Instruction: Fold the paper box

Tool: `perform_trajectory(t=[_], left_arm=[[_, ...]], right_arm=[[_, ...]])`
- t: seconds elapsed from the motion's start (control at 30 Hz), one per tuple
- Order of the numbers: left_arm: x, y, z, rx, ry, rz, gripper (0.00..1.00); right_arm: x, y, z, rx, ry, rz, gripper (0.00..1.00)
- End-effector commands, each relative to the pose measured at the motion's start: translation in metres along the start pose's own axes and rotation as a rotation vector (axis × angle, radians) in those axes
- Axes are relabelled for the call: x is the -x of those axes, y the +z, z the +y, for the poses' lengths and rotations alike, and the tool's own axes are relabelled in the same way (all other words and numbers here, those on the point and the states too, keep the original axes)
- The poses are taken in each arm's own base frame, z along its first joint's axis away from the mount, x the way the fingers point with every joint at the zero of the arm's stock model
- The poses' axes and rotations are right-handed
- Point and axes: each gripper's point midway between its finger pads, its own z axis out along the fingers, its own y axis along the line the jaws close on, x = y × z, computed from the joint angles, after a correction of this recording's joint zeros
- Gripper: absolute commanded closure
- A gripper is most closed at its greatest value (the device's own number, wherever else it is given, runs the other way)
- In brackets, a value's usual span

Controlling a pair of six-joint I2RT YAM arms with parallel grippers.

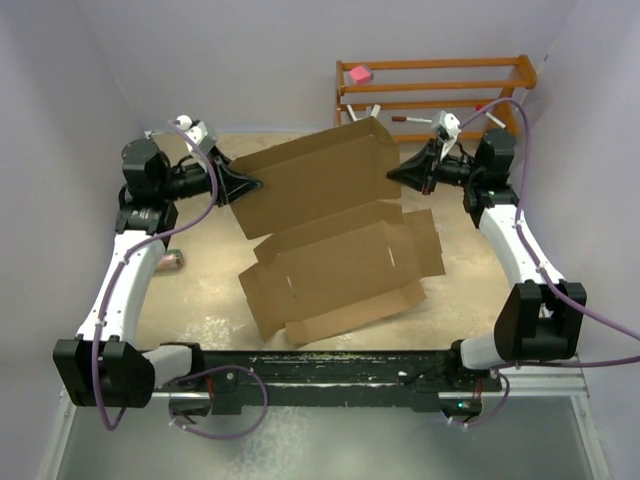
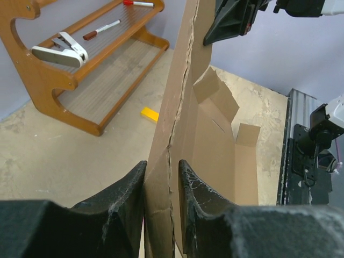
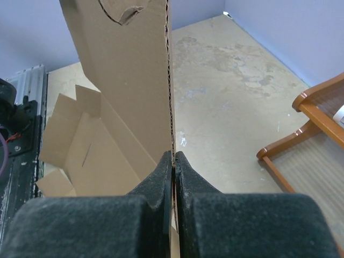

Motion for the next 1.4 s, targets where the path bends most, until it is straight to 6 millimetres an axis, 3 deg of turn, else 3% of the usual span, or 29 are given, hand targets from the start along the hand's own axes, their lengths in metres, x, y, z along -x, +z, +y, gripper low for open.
perform_trajectory(t=[0.0,0.23,0.67,0.73,0.77,0.8,1.0,1.07,1.17,1.27,1.37], left_arm=[[0.032,-0.002,-0.006,0.012,0.113,-0.039,0.67],[0.030,-0.001,-0.003,0.021,0.104,-0.019,0.71],[0.015,0.012,0.004,0.001,0.086,0.035,0.69],[0.013,0.014,0.004,-0.010,0.081,0.042,0.77],[0.012,0.015,0.004,-0.016,0.076,0.045,0.89],[0.012,0.015,0.004,-0.017,0.072,0.047,0.95],[0.020,0.010,0.001,0.016,0.079,0.036,0.96],[0.023,0.006,-0.001,0.027,0.069,0.025,0.96],[0.032,-0.003,-0.001,0.051,0.075,-0.017,0.96],[0.046,-0.015,-0.003,0.077,0.081,-0.063,0.96],[0.065,-0.030,-0.007,0.099,0.072,-0.117,0.96]], right_arm=[[0.015,-0.002,0.003,0.013,-0.061,-0.005,1.00],[0.017,-0.002,0.000,0.003,-0.076,-0.007,1.00],[0.019,-0.002,0.002,0.013,-0.084,-0.011,1.00],[0.019,-0.002,0.002,0.015,-0.083,-0.011,1.00],[0.019,-0.002,0.002,0.016,-0.082,-0.010,1.00],[0.019,-0.002,0.003,0.017,-0.080,-0.010,1.00],[0.017,-0.002,0.001,0.019,-0.031,-0.002,1.00],[0.016,-0.002,-0.003,0.003,-0.021,0.003,0.86],[0.015,-0.008,-0.008,-0.019,-0.018,0.012,0.57],[0.021,-0.027,-0.017,-0.073,-0.019,0.013,0.32],[0.028,-0.059,-0.031,-0.149,-0.010,0.002,0.23]])
